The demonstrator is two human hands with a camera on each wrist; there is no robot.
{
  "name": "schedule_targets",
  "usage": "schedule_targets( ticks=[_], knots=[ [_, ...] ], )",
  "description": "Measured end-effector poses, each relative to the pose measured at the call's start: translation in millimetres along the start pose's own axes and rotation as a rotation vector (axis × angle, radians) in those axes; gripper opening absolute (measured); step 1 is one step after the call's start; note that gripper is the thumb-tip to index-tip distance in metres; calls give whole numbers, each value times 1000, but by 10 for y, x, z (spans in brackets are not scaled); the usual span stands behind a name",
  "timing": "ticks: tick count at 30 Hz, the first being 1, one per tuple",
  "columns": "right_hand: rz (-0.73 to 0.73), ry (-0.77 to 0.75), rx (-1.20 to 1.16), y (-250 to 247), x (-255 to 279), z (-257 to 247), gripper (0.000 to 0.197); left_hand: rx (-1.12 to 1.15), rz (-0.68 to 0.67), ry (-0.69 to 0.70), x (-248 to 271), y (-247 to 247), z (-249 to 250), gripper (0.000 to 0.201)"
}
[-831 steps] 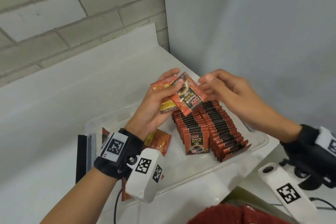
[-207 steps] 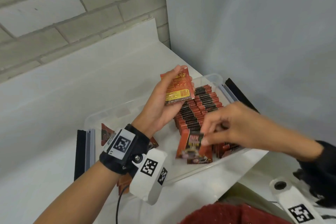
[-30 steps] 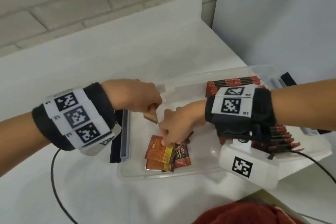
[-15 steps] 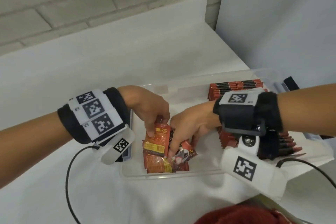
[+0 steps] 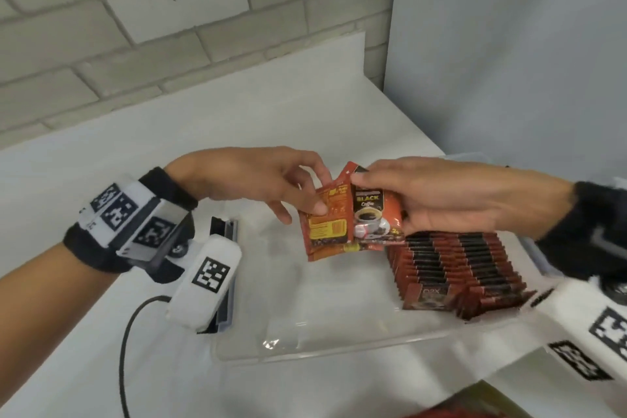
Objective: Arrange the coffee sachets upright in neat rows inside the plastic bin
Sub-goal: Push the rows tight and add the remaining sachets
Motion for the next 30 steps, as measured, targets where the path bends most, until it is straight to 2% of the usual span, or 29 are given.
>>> schedule_targets(
  ticks=[4, 8, 11, 13, 15, 21, 22, 25, 26, 30],
  knots=[
    [120, -152, -101, -175, 219, 2, 44, 159, 129, 110, -54, 8, 245, 43],
    [273, -318, -297, -362, 400, 2, 48, 394, 245, 272, -187, 80, 467, 68],
    [350, -448, -471, -466, 525, -50, 43, 591, 163, 416, -340, 203, 566, 100],
    [383, -497, -549, -495, 574, -75, 41, 568, 68, 499, -430, 347, 653, 95],
    [391, -535, -563, -497, 580, -76, 36, 560, 32, 549, -513, 496, 755, 75],
    [488, -599, -385, -495, 544, -39, 19, 1018, 66, 582, -684, 709, 910, 58],
    [517, -583, -288, -498, 542, -26, 22, 1056, 67, 589, -694, 720, 905, 57],
    [578, -500, 36, -514, 520, 16, 52, 1110, 26, 619, -720, 758, 861, 59],
    [594, -486, 85, -523, 517, 30, 55, 1119, 15, 624, -725, 767, 842, 59],
    [657, -490, 37, -629, 542, 71, 59, 1177, 75, 601, -751, 714, 762, 59]
  ],
)
Point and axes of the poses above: each hand's wrist, its own x-axis away from the middle knuckle, its own y-axis out of the palm, z = x × y, the point moved 3 cm from there along -x, towards the middle knuckle, and after that the axes turned 2 degrees about -x, right-handed, at the moved point
